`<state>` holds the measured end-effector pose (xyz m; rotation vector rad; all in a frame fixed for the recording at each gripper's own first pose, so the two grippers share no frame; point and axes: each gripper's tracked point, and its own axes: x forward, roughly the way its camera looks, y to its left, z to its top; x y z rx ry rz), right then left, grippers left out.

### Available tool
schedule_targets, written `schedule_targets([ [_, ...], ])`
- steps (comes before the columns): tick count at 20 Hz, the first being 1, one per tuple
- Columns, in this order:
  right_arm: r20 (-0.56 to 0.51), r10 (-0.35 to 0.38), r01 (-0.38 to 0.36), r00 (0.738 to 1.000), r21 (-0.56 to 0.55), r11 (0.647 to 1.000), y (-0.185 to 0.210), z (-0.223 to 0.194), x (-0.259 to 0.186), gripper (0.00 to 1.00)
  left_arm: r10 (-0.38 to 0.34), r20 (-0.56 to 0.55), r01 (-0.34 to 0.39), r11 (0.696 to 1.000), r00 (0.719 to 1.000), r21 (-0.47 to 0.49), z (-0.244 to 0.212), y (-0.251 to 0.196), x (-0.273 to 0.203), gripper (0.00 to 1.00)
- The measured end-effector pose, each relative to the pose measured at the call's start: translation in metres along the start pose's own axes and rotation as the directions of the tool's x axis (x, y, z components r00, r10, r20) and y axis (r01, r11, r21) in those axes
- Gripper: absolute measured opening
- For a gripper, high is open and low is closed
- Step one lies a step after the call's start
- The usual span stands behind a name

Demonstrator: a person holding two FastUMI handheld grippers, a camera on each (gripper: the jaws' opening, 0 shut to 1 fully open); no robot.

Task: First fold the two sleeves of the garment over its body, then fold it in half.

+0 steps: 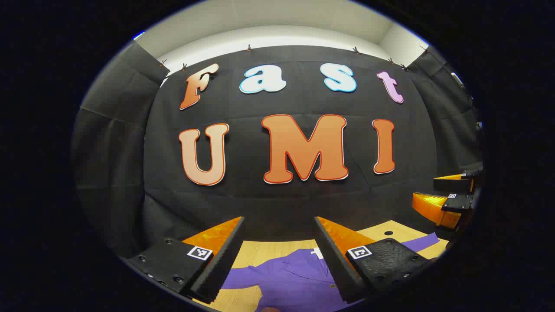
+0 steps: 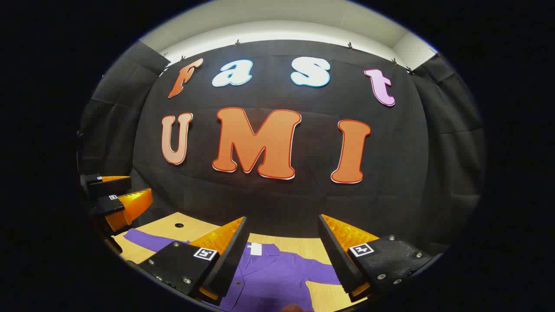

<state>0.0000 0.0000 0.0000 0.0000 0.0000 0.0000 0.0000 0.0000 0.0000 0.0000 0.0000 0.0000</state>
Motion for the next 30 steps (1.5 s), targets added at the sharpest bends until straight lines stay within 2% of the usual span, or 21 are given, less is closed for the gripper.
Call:
schedule_targets([
  [1, -0.002, 0.006, -0.006, 1.0, -0.001, 1.0, 0.001, 0.0, 0.0, 0.95, -0.004, -0.004, 0.004, 1.0, 1.0, -0.003, -0.001, -0.001, 0.001, 0.97],
  [9, 0.021, 0.026, -0.025, 0.999, -0.006, 1.0, 0.005, 0.006, -0.001, 0.95, -0.015, -0.009, 0.015, 1.0, 1.0, 0.007, -0.003, 0.002, 0.0, 0.97],
  [14, 0.016, 0.012, -0.012, 1.0, -0.008, 1.0, 0.018, 0.005, 0.004, 0.95, -0.019, -0.012, 0.02, 1.0, 1.0, 0.004, -0.006, 0.014, 0.002, 0.97],
  [20, 0.018, -0.052, 0.052, 0.999, -0.009, 0.999, 0.018, 0.008, 0.006, 0.95, -0.047, 0.009, 0.047, 0.999, 0.999, 0.017, -0.003, 0.029, 0.014, 0.97],
  [21, 0.015, -0.062, 0.062, 0.998, -0.004, 0.998, 0.018, 0.009, 0.006, 0.94, -0.057, 0.012, 0.056, 0.998, 0.998, 0.015, -0.002, 0.031, 0.016, 1.0],
  [23, 0.004, -0.096, 0.096, 0.995, -0.001, 0.995, 0.017, 0.006, 0.009, 0.95, -0.078, 0.012, 0.078, 0.997, 0.997, 0.014, -0.004, 0.036, 0.023, 0.97],
  [25, -0.005, -0.136, 0.136, 0.991, -0.01, 0.991, 0.013, 0.004, 0.009, 0.95, -0.099, 0.023, 0.099, 0.995, 0.995, 0.017, -0.002, 0.04, 0.027, 0.97],
  [26, -0.008, -0.155, 0.155, 0.988, -0.014, 0.988, 0.014, 0.003, 0.01, 0.95, -0.11, 0.029, 0.109, 0.994, 0.994, 0.016, -0.001, 0.044, 0.033, 1.0],
  [27, -0.01, -0.175, 0.175, 0.984, -0.019, 0.984, 0.014, 0.002, 0.011, 0.95, -0.12, 0.032, 0.119, 0.993, 0.992, 0.012, 0.0, 0.048, 0.037, 0.97],
  [30, -0.007, -0.228, 0.228, 0.974, -0.033, 0.973, 0.016, 0.004, 0.012, 0.95, -0.167, 0.03, 0.168, 0.986, 0.985, -0.01, -0.003, 0.053, 0.05, 0.97],
])
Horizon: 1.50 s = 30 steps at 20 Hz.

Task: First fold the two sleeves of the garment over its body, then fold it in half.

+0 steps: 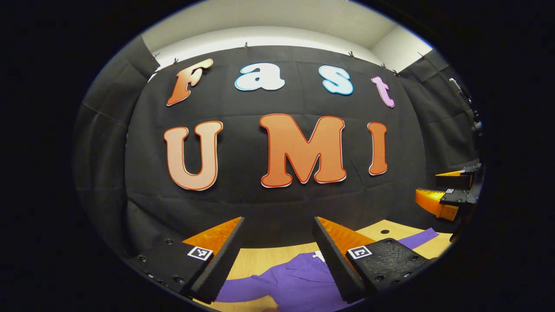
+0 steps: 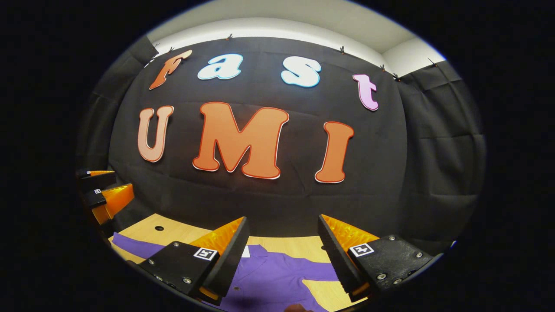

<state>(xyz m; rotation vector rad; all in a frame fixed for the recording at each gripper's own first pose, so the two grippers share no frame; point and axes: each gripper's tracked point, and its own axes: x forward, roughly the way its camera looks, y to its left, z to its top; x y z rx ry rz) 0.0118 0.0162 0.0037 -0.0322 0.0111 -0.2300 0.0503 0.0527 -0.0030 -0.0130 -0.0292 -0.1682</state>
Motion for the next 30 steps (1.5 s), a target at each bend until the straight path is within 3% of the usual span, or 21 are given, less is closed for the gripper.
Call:
schedule_targets([
  [3, -0.025, -0.049, 0.05, 0.999, 0.035, 0.998, -0.001, -0.006, 0.002, 0.95, -0.047, 0.002, 0.047, 0.999, 0.999, -0.004, -0.001, 0.003, 0.007, 0.97],
  [6, -0.09, -0.097, 0.104, 0.991, 0.08, 0.991, -0.02, -0.028, 0.01, 0.95, -0.049, -0.002, 0.049, 0.999, 0.999, 0.005, -0.005, 0.002, 0.013, 0.97],
  [9, -0.145, -0.108, 0.124, 0.984, 0.109, 0.986, -0.049, -0.051, 0.03, 0.95, 0.0, 0.011, 0.0, 1.0, 1.0, -0.007, -0.003, -0.004, 0.019, 0.97],
  [14, -0.205, -0.144, 0.155, 0.968, 0.043, 0.987, -0.123, -0.092, 0.06, 0.94, 0.067, -0.016, -0.067, 0.998, 0.998, 0.002, -0.01, -0.033, 0.027, 0.97],
  [17, -0.282, -0.161, 0.174, 0.946, 0.019, 0.985, -0.171, -0.134, 0.076, 0.95, 0.112, -0.045, -0.111, 0.994, 0.993, 0.022, -0.018, -0.054, 0.031, 0.97],
  [22, -0.459, -0.155, 0.176, 0.875, 0.002, 0.984, -0.244, -0.221, 0.098, 0.95, 0.186, -0.128, -0.177, 0.981, 0.974, 0.075, -0.048, -0.092, 0.026, 0.97],
  [25, -0.564, -0.169, 0.201, 0.808, -0.005, 0.98, -0.286, -0.275, 0.116, 0.96, 0.21, -0.172, -0.196, 0.976, 0.962, 0.097, -0.056, -0.111, 0.025, 0.97],
  [30, -0.698, -0.153, 0.25, 0.699, 0.038, 0.968, -0.32, -0.333, 0.124, 0.96, 0.208, -0.199, -0.18, 0.972, 0.958, 0.151, -0.057, -0.133, 0.032, 0.97],
])
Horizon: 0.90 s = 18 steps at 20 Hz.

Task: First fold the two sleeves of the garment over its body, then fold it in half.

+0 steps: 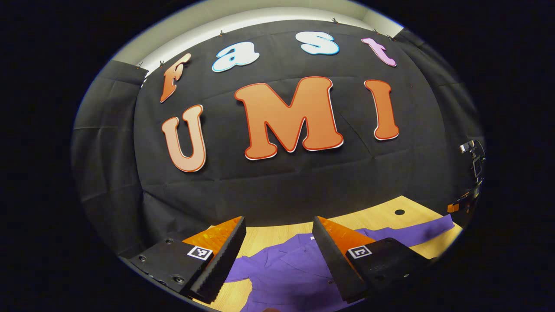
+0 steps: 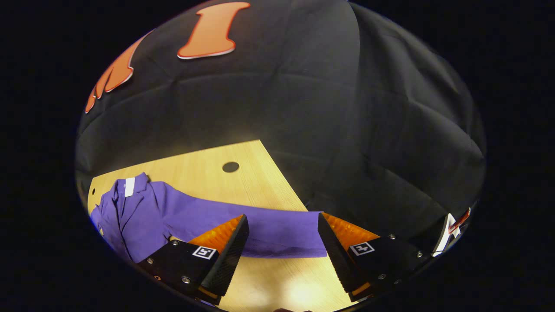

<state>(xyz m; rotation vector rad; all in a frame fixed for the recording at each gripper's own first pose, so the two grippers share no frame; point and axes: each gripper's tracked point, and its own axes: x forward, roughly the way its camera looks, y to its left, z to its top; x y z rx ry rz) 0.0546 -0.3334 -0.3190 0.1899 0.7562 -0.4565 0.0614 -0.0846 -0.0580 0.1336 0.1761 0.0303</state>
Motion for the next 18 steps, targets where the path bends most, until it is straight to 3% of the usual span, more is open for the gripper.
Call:
schedule_targets([
  [1, -0.036, 0.006, -0.005, 0.999, 0.011, 1.0, -0.005, -0.006, 0.007, 0.96, -0.006, -0.011, 0.006, 1.0, 1.0, 0.008, -0.002, -0.005, 0.001, 1.0],
  [8, -0.233, 0.056, -0.034, 0.971, 0.095, 0.995, -0.027, -0.033, 0.046, 0.96, -0.04, -0.072, 0.042, 0.999, 0.997, 0.022, -0.016, -0.034, 0.011, 0.97],
  [18, -0.525, 0.095, -0.031, 0.846, 0.129, 0.991, -0.037, -0.061, 0.078, 0.95, -0.084, -0.125, 0.087, 0.996, 0.989, 0.019, -0.032, -0.054, 0.017, 0.97],
])
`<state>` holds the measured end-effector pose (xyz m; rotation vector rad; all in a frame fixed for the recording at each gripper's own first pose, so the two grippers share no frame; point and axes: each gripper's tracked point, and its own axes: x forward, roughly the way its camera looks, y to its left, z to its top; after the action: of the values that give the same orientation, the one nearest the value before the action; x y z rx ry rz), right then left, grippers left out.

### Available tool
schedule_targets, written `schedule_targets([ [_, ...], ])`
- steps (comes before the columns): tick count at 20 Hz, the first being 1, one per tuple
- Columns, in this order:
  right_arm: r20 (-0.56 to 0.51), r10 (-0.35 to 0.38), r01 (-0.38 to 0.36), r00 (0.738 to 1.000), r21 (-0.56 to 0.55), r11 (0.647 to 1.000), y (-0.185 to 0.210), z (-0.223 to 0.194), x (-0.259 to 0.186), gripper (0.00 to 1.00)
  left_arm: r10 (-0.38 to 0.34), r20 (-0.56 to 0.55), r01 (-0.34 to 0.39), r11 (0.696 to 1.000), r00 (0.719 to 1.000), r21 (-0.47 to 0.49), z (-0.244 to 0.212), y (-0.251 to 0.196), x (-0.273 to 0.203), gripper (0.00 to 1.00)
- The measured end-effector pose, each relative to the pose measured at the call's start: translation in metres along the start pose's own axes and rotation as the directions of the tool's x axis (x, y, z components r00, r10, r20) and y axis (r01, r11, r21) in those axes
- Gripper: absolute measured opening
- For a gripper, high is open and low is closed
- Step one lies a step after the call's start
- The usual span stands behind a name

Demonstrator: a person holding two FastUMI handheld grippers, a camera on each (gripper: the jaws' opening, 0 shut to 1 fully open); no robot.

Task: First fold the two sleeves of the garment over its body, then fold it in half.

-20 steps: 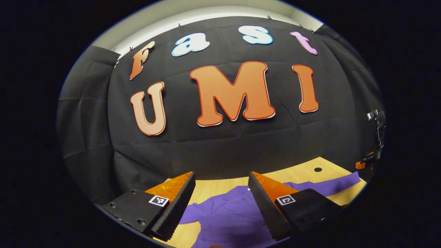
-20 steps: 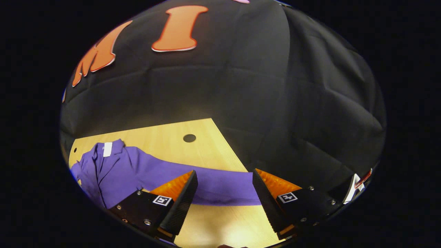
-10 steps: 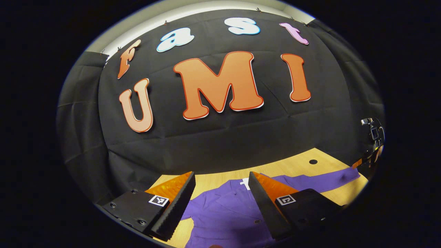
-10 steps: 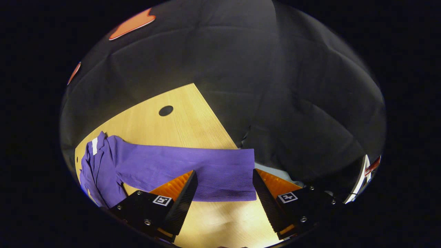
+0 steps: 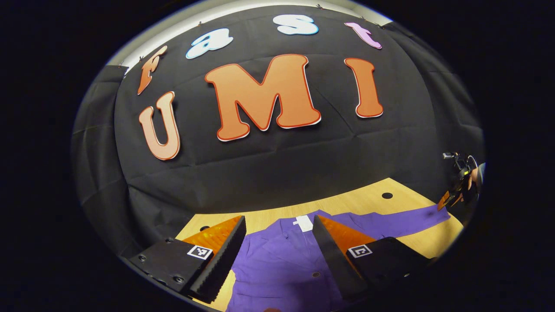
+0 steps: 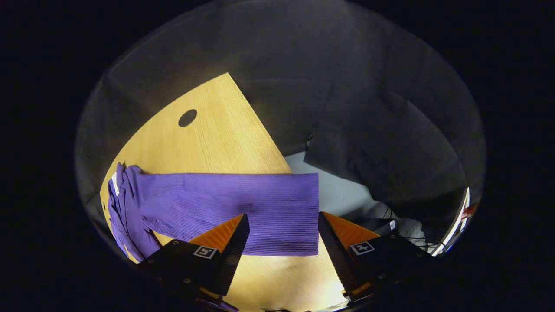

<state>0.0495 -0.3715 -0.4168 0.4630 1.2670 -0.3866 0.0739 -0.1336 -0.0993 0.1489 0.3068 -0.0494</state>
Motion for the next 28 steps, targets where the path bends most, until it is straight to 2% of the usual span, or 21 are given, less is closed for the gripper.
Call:
schedule_targets([
  [3, -0.071, 0.016, -0.014, 0.997, 0.03, 0.999, 0.0, -0.008, 0.007, 0.94, 0.009, 0.0, -0.009, 1.0, 1.0, 0.002, -0.002, 0.004, -0.003, 1.0],
  [4, -0.087, 0.019, -0.017, 0.996, 0.026, 1.0, 0.0, -0.01, 0.009, 0.94, 0.011, -0.002, -0.011, 1.0, 1.0, 0.002, -0.004, 0.006, -0.004, 0.98],
  [7, -0.123, -0.023, 0.025, 0.992, 0.013, 1.0, -0.007, -0.016, 0.016, 0.94, 0.012, -0.013, -0.012, 1.0, 1.0, 0.001, -0.01, 0.005, -0.005, 0.97],
  [10, -0.138, -0.033, 0.035, 0.99, 0.008, 0.999, -0.007, -0.016, 0.019, 0.94, 0.01, -0.011, -0.01, 1.0, 1.0, 0.011, -0.008, 0.005, -0.008, 0.97],
  [14, -0.165, -0.07, 0.07, 0.984, -0.007, 0.998, -0.01, -0.017, 0.022, 0.89, 0.006, -0.016, -0.006, 1.0, 1.0, 0.015, -0.011, 0.003, -0.01, 0.97],
  [15, -0.181, -0.07, 0.069, 0.981, -0.009, 0.998, -0.007, -0.018, 0.022, 0.83, 0.005, -0.016, -0.005, 1.0, 1.0, 0.015, -0.01, 0.003, -0.01, 1.0],
  [16, -0.19, -0.069, 0.068, 0.979, -0.014, 0.998, -0.004, -0.019, 0.021, 0.8, 0.004, -0.013, -0.004, 1.0, 1.0, 0.013, -0.011, 0.003, -0.01, 0.98],
  [18, -0.202, -0.068, 0.066, 0.977, -0.013, 0.998, 0.002, -0.02, 0.022, 0.66, 0.005, -0.011, -0.005, 1.0, 1.0, 0.013, -0.011, 0.005, -0.011, 0.97],
  [19, -0.207, -0.063, 0.065, 0.976, -0.001, 0.998, 0.005, -0.019, 0.022, 0.54, 0.007, -0.009, -0.007, 1.0, 1.0, 0.014, -0.01, 0.008, -0.012, 0.97],
  [20, -0.214, -0.056, 0.06, 0.975, 0.013, 0.998, 0.009, -0.02, 0.021, 0.56, 0.01, -0.005, -0.01, 1.0, 1.0, 0.015, -0.01, 0.011, -0.014, 1.0],
  [23, -0.188, -0.076, 0.085, 0.979, 0.04, 0.996, 0.007, -0.015, 0.016, 0.06, 0.021, 0.001, -0.021, 1.0, 1.0, 0.006, -0.01, 0.021, -0.017, 0.97],
  [26, -0.148, -0.023, 0.031, 0.989, 0.053, 0.998, 0.026, -0.006, -0.001, 0.04, 0.028, 0.005, -0.028, 1.0, 1.0, -0.012, -0.014, 0.034, -0.02, 1.0],
  [28, -0.122, -0.005, 0.01, 0.992, 0.043, 0.999, 0.037, -0.003, -0.014, 0.04, 0.029, 0.011, -0.029, 0.999, 1.0, -0.025, -0.016, 0.042, -0.022, 0.97],
])
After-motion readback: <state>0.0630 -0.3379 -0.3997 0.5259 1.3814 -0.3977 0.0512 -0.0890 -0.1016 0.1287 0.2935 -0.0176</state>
